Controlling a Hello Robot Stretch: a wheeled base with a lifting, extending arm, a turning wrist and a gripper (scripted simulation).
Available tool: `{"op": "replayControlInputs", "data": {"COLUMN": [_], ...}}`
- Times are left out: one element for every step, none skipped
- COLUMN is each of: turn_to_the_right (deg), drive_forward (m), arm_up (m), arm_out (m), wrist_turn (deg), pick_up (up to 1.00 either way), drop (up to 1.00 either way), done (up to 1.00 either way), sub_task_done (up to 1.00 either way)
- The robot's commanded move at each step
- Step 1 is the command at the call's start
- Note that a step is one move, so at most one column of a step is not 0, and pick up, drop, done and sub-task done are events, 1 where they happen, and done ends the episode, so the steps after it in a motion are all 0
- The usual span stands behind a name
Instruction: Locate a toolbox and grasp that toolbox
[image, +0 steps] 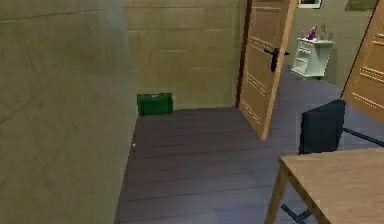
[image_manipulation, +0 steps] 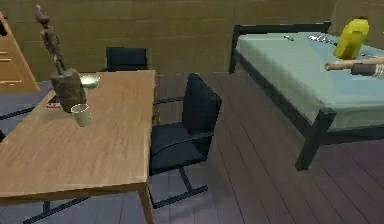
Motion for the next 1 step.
{"op": "replayControlInputs", "data": {"turn_to_the_right": [0.0], "drive_forward": [0.90], "arm_up": [0.00], "arm_out": [0.00], "wrist_turn": [0.0], "pick_up": [0.00], "drop": [0.00], "done": [0.00], "sub_task_done": [0.00]}}
